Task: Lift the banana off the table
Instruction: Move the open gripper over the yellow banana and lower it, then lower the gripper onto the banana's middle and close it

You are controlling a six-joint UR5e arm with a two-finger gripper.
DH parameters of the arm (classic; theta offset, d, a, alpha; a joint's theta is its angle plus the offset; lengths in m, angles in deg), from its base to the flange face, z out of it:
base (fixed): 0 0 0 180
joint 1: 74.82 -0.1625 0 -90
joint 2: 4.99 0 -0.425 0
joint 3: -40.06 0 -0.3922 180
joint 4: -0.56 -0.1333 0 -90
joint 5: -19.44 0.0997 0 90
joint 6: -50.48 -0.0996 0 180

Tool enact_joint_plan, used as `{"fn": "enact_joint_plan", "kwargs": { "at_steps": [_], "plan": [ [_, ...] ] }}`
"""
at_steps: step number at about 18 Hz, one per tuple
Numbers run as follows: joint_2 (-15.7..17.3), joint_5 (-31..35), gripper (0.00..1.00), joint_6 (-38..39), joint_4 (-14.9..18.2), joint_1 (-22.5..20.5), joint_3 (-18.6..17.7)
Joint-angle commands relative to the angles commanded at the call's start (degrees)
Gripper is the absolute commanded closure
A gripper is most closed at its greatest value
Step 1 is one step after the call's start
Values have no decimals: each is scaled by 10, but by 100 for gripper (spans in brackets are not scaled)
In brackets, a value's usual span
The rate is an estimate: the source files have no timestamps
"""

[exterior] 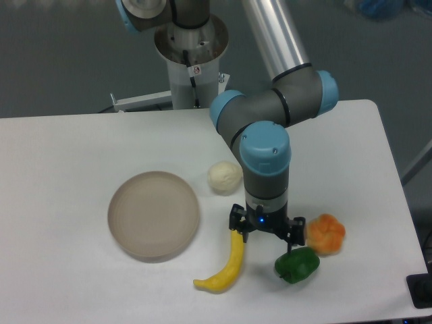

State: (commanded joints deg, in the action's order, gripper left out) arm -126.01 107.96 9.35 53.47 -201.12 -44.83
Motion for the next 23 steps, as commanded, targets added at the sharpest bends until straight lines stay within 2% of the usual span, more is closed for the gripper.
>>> {"fn": "enact_joint_plan", "kwargs": {
  "at_steps": [2,7,15,20,23],
  "plan": [
    [-1,-4,0,2,-6,12,-11],
    [-14,-4,0,14,-9,23,-11],
    [-33,-4,0,23,-39,31,-15],
    [-64,-1,0,21,-76,33,-16],
    [-69,0,0,22,-79,34,-15]
  ]
}}
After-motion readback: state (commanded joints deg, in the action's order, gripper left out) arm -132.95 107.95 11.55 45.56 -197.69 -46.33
